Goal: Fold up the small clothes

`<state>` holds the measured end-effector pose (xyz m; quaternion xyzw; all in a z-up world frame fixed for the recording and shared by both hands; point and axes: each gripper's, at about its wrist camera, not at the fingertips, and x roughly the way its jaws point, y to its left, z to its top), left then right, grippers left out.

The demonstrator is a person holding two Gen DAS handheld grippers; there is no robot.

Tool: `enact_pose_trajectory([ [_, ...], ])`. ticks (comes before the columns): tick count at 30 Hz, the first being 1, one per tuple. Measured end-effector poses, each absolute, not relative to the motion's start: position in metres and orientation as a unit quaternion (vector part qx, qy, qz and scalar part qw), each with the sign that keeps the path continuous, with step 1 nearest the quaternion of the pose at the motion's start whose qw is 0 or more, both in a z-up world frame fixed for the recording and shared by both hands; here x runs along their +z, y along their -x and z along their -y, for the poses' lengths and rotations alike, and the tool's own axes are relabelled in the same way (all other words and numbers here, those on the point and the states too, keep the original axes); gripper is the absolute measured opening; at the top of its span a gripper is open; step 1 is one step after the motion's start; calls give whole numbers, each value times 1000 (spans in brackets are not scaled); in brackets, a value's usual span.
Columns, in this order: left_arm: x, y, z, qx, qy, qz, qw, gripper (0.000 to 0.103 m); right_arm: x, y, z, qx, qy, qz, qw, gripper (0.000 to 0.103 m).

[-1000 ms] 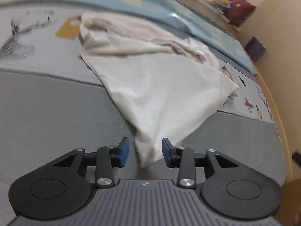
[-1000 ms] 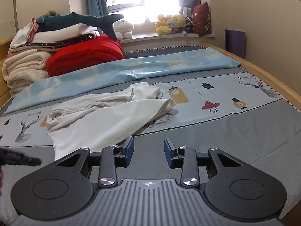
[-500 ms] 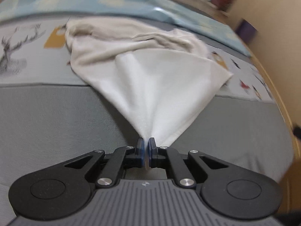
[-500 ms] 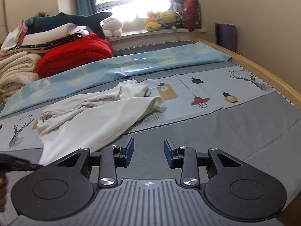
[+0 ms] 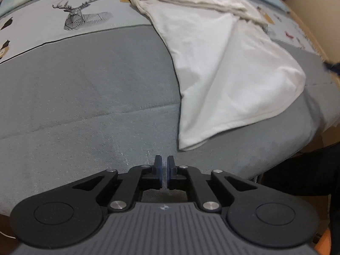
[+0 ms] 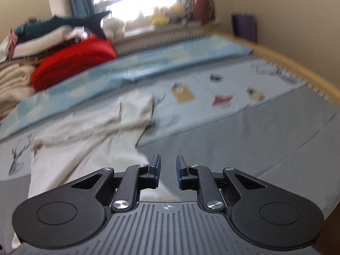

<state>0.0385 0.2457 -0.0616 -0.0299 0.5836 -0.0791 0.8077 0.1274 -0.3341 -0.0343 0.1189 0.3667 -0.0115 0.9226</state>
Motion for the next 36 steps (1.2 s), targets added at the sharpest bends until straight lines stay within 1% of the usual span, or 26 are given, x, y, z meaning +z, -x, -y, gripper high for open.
enact_pose_trajectory([
  [2, -57, -42, -252, -77, 53, -570, 816, 14, -49, -141, 330, 5, -122, -409, 905, 19],
  [3, -54, -44, -254, -76, 66, -565, 819, 15, -56, -147, 325, 9, -115, -425, 898, 23],
  [4, -52, -48, -253, -77, 78, -562, 820, 18, -63, -153, 320, 14, -106, -440, 892, 30],
  [6, -51, -56, -244, -81, 91, -558, 821, 25, -77, -165, 312, 22, -88, -465, 881, 37],
  [7, -55, -59, -238, -82, 95, -557, 821, 33, -84, -170, 308, 22, -77, -475, 877, 41],
  [8, -57, -64, -233, -82, 96, -559, 819, 40, -89, -174, 305, 21, -69, -483, 873, 43],
  [10, -69, -73, -216, -77, 88, -573, 811, 45, -100, -181, 302, 18, -58, -497, 866, 47],
  [12, -84, -87, -205, -66, 73, -590, 802, 45, -110, -186, 302, 13, -53, -508, 859, 47],
  [16, -99, -97, -195, -54, 50, -615, 785, 45, -124, -191, 302, 18, -46, -528, 847, 47],
  [18, -101, -100, -192, -48, 35, -622, 781, 43, -127, -192, 301, 21, -36, -528, 848, 46],
  [19, -101, -100, -192, -45, 28, -624, 780, 38, -128, -192, 301, 26, -33, -529, 848, 34],
  [20, -100, -99, -192, -42, 24, -623, 780, 23, -128, -192, 300, 31, -29, -528, 848, 20],
  [21, -99, -99, -192, -39, 22, -623, 781, 15, -126, -191, 301, 39, -26, -528, 848, 6],
  [22, -96, -98, -194, -38, 22, -622, 782, 7, -123, -190, 302, 51, -31, -525, 849, 6],
  [24, -88, -93, -196, -39, 22, -612, 789, 1, -110, -185, 307, 65, -37, -509, 858, 6],
  [31, -35, -50, -215, -72, 58, -550, 830, 0, -47, -140, 352, 105, -123, -444, 881, 4],
  [34, -29, -36, -217, -76, 51, -556, 826, 1, -30, -110, 386, 120, -192, -425, 876, 4],
  [36, -32, -33, -218, -89, 50, -571, 814, 0, -32, -101, 401, 123, -201, -446, 864, 4],
])
